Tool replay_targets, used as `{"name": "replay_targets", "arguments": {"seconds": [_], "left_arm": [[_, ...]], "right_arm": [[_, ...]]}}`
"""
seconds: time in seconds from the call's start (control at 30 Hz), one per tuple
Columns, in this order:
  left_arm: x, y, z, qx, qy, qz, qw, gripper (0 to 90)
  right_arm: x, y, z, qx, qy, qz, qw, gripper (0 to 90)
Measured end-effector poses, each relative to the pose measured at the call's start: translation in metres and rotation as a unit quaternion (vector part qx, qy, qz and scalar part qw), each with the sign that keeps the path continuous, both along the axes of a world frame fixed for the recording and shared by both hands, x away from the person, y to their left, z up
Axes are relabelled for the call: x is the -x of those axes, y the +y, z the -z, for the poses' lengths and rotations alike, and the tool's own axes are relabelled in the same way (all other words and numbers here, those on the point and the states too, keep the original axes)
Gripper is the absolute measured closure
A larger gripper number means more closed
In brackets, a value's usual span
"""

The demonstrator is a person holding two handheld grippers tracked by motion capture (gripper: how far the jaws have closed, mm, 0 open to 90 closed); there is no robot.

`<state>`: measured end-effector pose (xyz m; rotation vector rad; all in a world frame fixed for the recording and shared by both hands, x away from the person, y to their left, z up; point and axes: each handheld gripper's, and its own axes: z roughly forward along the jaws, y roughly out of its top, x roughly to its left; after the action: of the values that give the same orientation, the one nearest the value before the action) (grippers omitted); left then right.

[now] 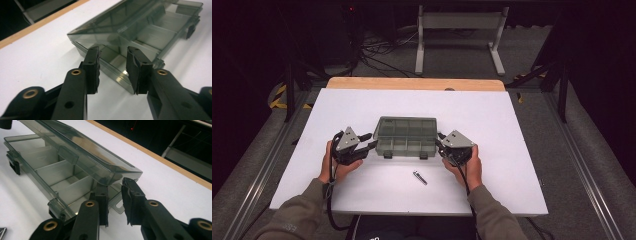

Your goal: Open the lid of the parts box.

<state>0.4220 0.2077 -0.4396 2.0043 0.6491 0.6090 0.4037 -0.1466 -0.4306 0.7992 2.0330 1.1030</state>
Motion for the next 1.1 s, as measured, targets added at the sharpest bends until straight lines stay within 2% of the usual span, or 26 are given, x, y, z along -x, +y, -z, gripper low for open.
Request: {"name": "replay_targets", "arguments": {"seconds": [0.13,0.27,0.37,0.4,0.57,0.6,1.0,1.1], "left_arm": [[-0.004,0.000,-0.002,0.002,-0.004,-0.007,1.0000,62.8],[-0.006,-0.003,-0.004,-0.002,-0.021,-0.009,0.9997,61.8],[-0.007,-0.005,-0.006,-0.006,-0.026,-0.005,0.9996,62.8],[-0.007,-0.007,-0.008,-0.013,-0.037,-0.005,0.9992,63.7],[-0.010,-0.008,-0.013,-0.009,-0.048,-0.007,0.9988,65.9],[-0.011,-0.008,-0.014,0.002,-0.052,-0.003,0.9986,67.2],[-0.019,-0.011,-0.026,-0.001,-0.073,-0.013,0.9973,73.1],[-0.022,-0.011,-0.029,0.004,-0.078,-0.017,0.9968,75.2]], "right_arm": [[-0.003,0.002,-0.001,-0.005,-0.003,0.005,1.0000,73.2],[-0.003,0.003,-0.003,0.003,-0.009,0.010,0.9999,73.8],[-0.003,0.004,-0.004,0.000,-0.013,0.010,0.9999,73.1],[-0.003,0.004,-0.005,0.000,-0.016,0.010,0.9998,73.5],[-0.004,0.003,-0.013,-0.010,-0.031,0.012,0.9994,74.1],[-0.004,0.003,-0.014,-0.009,-0.034,0.014,0.9993,74.3],[-0.009,0.003,-0.028,-0.004,-0.047,0.012,0.9988,78.2],[-0.010,0.004,-0.033,-0.002,-0.049,0.012,0.9987,78.2]]}}
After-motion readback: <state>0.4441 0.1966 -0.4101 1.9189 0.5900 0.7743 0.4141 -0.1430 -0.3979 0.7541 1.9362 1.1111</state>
